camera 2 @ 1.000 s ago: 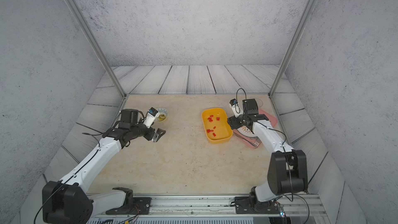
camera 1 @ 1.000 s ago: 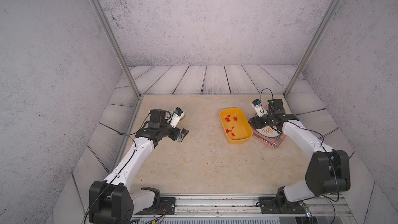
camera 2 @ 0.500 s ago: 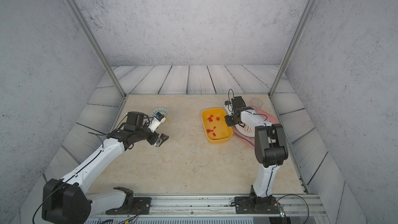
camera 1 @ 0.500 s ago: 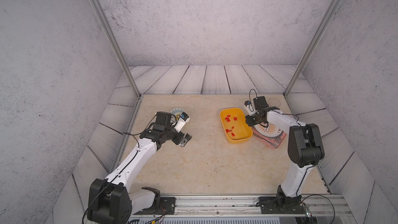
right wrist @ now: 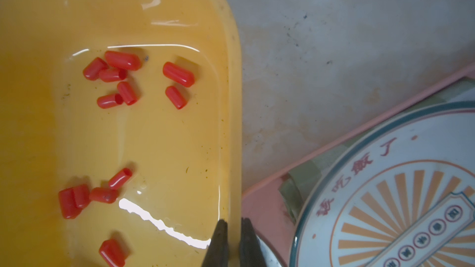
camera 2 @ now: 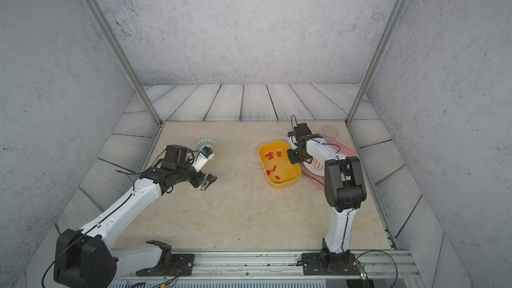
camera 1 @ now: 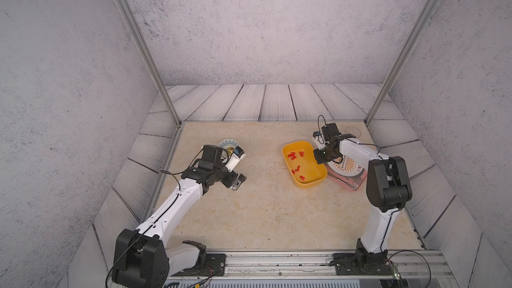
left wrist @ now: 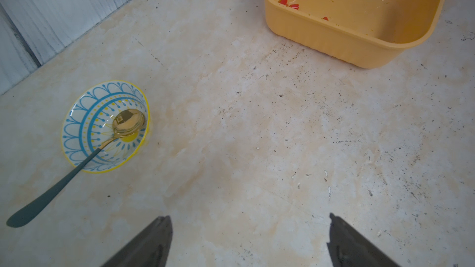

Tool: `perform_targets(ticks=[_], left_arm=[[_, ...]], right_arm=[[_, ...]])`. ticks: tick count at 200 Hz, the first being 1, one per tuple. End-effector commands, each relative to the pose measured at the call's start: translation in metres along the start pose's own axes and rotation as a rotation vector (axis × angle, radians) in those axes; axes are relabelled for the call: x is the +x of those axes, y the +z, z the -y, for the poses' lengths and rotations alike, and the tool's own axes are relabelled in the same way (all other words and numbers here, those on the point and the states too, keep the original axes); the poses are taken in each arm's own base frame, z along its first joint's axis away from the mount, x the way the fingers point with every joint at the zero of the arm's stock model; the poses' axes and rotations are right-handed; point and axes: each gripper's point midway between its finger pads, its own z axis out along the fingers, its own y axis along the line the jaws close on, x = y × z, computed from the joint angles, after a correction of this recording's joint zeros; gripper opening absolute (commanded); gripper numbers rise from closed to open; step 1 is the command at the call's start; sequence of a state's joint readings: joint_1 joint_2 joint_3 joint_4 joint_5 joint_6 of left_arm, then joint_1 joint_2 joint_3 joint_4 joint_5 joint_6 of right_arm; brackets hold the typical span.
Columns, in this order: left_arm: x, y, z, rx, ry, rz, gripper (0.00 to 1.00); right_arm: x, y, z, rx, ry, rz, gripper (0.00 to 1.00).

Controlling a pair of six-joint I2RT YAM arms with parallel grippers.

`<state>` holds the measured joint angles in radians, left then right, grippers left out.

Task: Take the screw protection sleeves out of the storage box
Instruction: Adjust the storage box at the center of the board.

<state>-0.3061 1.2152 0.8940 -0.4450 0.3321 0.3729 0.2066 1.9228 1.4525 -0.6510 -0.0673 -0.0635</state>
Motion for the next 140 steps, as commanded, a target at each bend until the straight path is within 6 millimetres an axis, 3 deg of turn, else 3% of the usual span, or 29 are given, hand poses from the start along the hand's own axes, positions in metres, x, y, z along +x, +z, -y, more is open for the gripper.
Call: perform_targets(ticks=[1,35,68,119,140], left_arm=[[0.006,0.0,0.004,0.005,0.026,-0.018,0.98],[0.008,0.0,0.007,0.022,0.041,-0.027,0.98],[0.009,0.001,0.013,0.047,0.05,-0.035,0.98],[0.01,0.002,0.019,0.072,0.062,-0.037,0.98],[0.01,0.003,0.022,0.083,0.065,-0.04,0.98]], right_arm=[[0.019,-0.018,0.0,0.014,-0.027,-0.116,0.0],[0.038,-0.052,-0.017,-0.038,-0.099,-0.251,0.0],[0.058,-0.068,-0.038,-0.149,-0.114,-0.364,0.0],[0.063,-0.078,-0.058,-0.264,-0.12,-0.422,0.0],[0.06,-0.072,-0.06,-0.267,-0.108,-0.403,0.0]])
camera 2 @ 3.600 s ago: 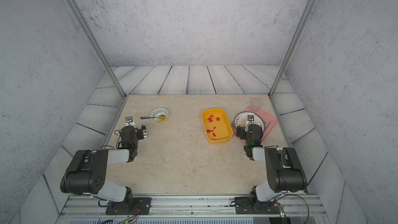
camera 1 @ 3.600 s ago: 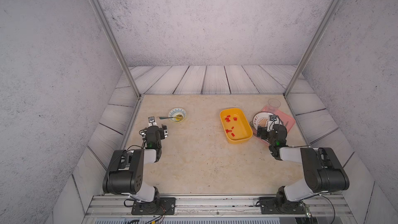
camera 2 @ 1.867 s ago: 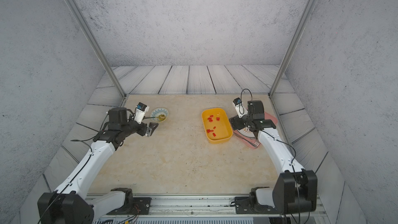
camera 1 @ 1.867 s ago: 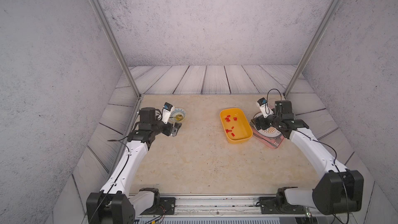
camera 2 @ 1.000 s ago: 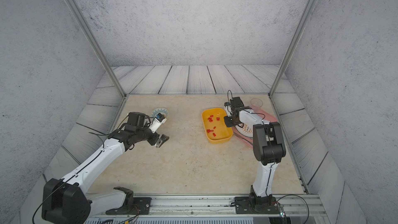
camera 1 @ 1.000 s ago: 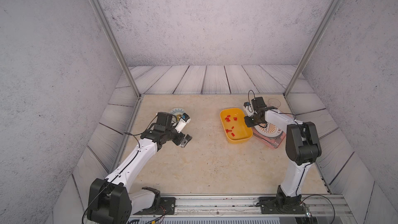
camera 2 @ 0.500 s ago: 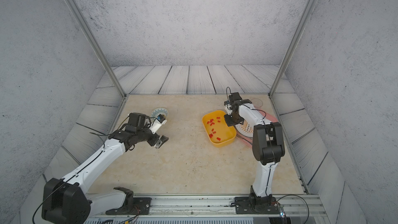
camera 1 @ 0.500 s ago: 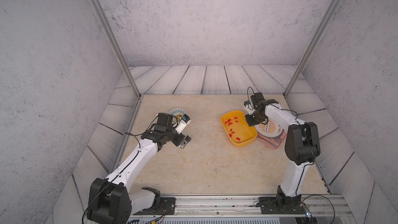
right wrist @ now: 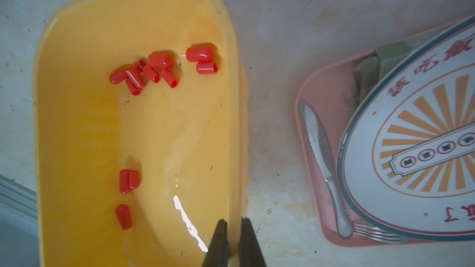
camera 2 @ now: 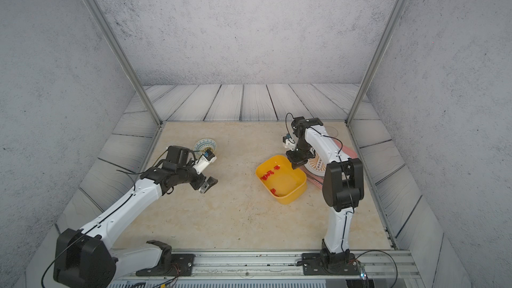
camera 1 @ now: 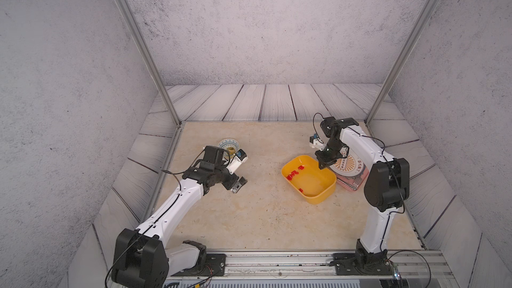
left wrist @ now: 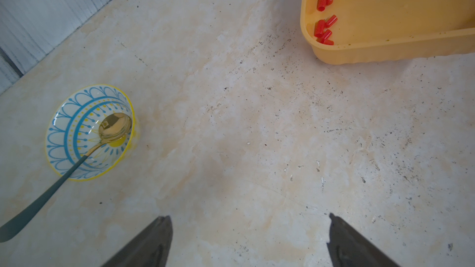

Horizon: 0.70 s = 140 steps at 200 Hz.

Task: Take the screw protection sleeves out of the storage box
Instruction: Adjust the storage box at the center of the board.

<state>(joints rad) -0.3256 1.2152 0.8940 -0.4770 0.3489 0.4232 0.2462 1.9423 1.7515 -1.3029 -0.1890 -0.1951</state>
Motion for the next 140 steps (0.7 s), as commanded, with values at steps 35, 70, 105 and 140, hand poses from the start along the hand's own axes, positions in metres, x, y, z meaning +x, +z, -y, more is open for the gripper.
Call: perform_targets(ticks=[35,70,105,140], left_arm=[[0.007,0.005,0.012,0.055,0.007,-0.027,0.98],[0.009,0.01,0.015,0.073,-0.009,-0.041,0.98],[-0.003,0.015,0.019,0.118,-0.042,-0.041,0.99],[-0.025,0.015,0.02,0.169,-0.073,-0.077,0.98]], right_arm=[[-0.012,0.02,-0.017,-0.098,0.025,0.071,0.0],[-0.025,0.041,-0.011,-0.041,0.075,0.165,0.0],[-0.026,0.07,-0.015,0.023,0.101,0.234,0.0],[-0.026,0.068,-0.018,0.09,0.12,0.318,0.0]])
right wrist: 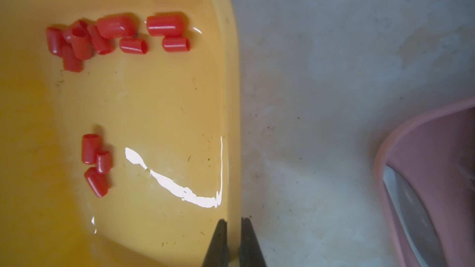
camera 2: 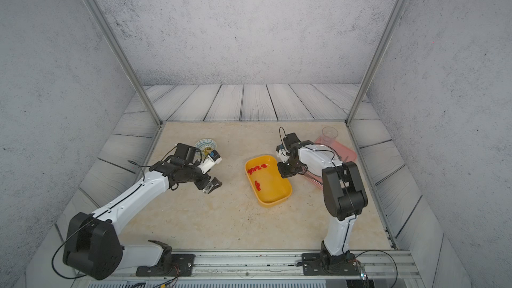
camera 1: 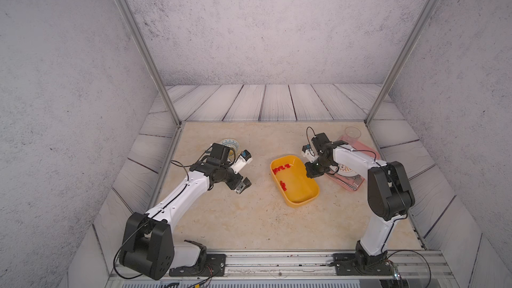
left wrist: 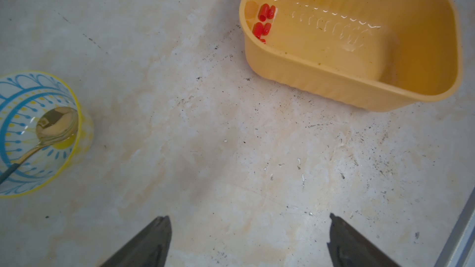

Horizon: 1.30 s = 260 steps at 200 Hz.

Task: Take the screw protection sleeves out of the storage box
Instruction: Adjust the storage box at the center of the board, then pick up the screw protection sleeve from the storage box.

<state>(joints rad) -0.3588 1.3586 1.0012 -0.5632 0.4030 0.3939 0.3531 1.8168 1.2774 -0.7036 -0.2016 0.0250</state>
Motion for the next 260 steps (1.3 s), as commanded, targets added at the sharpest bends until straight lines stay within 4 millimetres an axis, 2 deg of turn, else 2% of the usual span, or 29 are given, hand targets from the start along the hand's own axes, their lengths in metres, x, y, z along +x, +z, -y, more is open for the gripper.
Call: perform_targets(ticks=[1,30,58,111,123,148,178,203,225,243,260], left_arm=[[-0.02,-0.006,0.007,0.05,-0.028,0.005,0.98],[-0.032,0.005,0.012,0.074,-0.032,-0.015,0.96],[-0.043,0.016,0.025,0.105,0.05,-0.054,0.93],[-0.065,0.047,0.07,0.225,0.217,-0.114,0.84],[-0.07,0.054,0.081,0.246,0.29,-0.129,0.83],[-0.071,0.065,0.099,0.302,0.447,-0.192,0.79],[-0.059,0.086,0.104,0.319,0.6,-0.326,0.71],[-0.05,0.106,0.102,0.304,0.643,-0.434,0.68],[-0.045,0.122,0.1,0.301,0.654,-0.51,0.61],[-0.043,0.133,0.097,0.303,0.68,-0.528,0.54],[-0.042,0.139,0.096,0.323,0.737,-0.526,0.48]], right_arm=[[-0.01,-0.006,0.007,0.088,0.046,0.098,0.0],[-0.004,-0.006,0.0,0.097,0.057,0.117,0.1],[0.006,-0.004,-0.019,0.033,0.054,0.096,0.23],[0.012,-0.018,-0.059,-0.183,0.01,0.125,0.32],[0.011,-0.022,-0.061,-0.192,-0.002,0.128,0.34],[0.007,-0.031,-0.046,-0.182,0.014,0.158,0.4],[-0.006,-0.064,-0.015,-0.238,0.08,0.254,0.44],[-0.011,-0.09,0.015,-0.226,0.13,0.337,0.44],[-0.012,-0.105,0.038,-0.195,0.169,0.379,0.44],[-0.012,-0.111,0.05,-0.195,0.197,0.401,0.44],[-0.011,-0.114,0.054,-0.215,0.213,0.41,0.44]])
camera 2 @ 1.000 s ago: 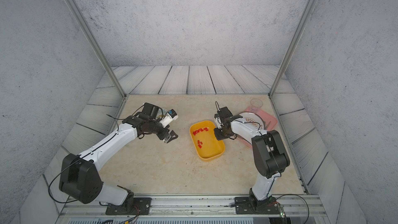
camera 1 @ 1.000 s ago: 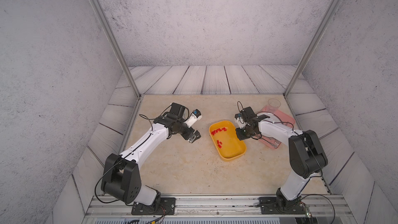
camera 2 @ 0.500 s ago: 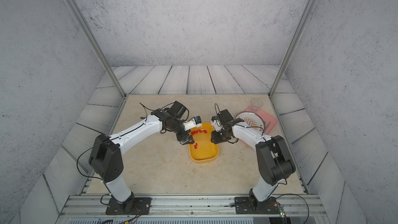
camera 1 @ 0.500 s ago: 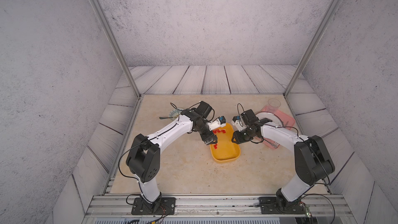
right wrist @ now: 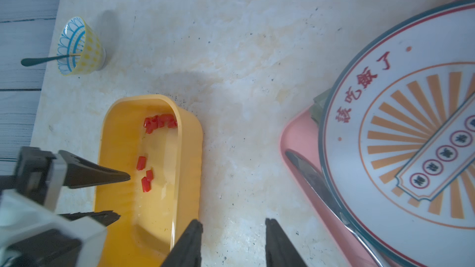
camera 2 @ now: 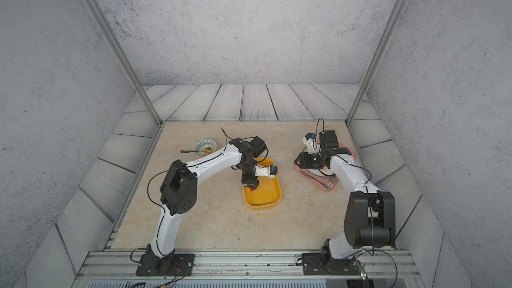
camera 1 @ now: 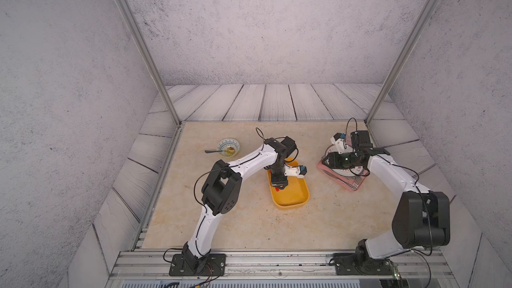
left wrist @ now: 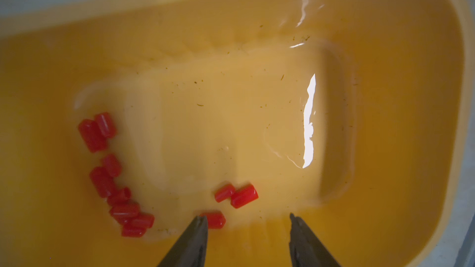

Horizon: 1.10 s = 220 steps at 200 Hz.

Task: Take the screw protection sleeves out of the storage box
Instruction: Pick up the screw protection sleeve from the storage box.

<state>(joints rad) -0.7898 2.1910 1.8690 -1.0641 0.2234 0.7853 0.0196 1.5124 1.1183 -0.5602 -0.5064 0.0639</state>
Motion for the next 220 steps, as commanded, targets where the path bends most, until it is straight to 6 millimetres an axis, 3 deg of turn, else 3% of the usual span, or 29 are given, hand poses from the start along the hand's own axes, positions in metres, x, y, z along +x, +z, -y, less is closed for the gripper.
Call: perform_targets(ticks=[1,63,153,220], left_arm=[[0.01,0.001,0.004,0.023,0.081,-0.061,0.48],[0.018,0.021,0.001,0.052,0.243,-0.102,0.41],[0.017,0.037,-0.023,0.004,0.294,-0.13,0.3],[0.015,0.041,-0.029,-0.001,0.318,-0.143,0.26]], right_arm=[[-0.005,-0.013,-0.007,-0.051,-0.009,0.026,0.44],[-0.005,-0.012,-0.003,-0.064,0.001,0.026,0.44],[-0.003,-0.01,0.001,-0.075,0.015,0.017,0.44],[-0.002,-0.009,0.005,-0.084,0.03,0.013,0.44]])
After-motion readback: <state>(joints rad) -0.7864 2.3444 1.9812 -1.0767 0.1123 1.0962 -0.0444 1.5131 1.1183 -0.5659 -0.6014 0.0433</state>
